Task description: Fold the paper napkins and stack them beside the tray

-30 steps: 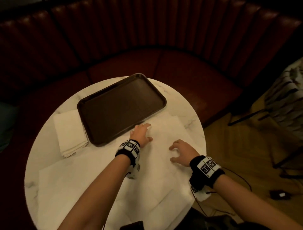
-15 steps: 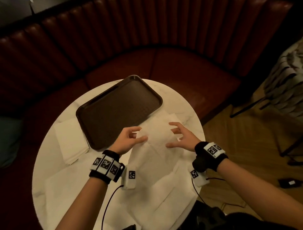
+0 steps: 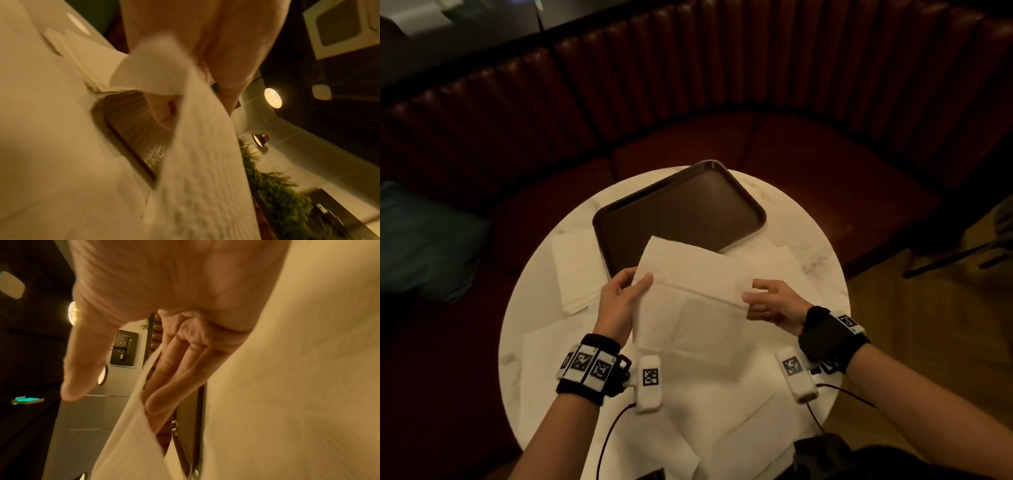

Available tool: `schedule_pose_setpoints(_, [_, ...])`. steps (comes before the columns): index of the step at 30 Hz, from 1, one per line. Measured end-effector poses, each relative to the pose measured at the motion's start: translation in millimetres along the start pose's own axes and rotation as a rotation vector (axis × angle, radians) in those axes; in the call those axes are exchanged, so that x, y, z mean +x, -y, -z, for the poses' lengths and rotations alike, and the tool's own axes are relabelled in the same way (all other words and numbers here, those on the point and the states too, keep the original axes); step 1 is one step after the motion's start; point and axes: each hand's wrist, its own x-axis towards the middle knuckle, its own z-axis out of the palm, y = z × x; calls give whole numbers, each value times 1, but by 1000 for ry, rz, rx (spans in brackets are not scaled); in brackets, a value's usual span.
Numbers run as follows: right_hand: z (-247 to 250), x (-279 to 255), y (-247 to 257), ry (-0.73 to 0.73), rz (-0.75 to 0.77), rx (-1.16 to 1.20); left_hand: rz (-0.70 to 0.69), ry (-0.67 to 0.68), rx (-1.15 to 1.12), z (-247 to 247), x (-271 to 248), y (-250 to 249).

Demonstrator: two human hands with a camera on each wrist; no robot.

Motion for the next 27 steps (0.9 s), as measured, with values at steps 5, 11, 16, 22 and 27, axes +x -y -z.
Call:
schedule_pose_setpoints(5, [-31, 6, -2, 34, 12, -126, 70, -82, -48, 20, -17, 14])
schedule_pose_setpoints(11, [-61, 23, 6, -44, 80, -241, 29, -68, 91, 59, -37, 17])
schedule_pose_setpoints(16, [-77, 32, 11, 13, 124, -268, 29, -77, 52, 90, -48, 21])
schedule_pose_setpoints(22, [-98, 43, 9, 15, 102, -179, 7, -100, -175, 108, -53, 25])
schedule_pose_setpoints(27, [-114, 44, 15, 106, 119, -217, 13, -114, -275, 122, -52, 22])
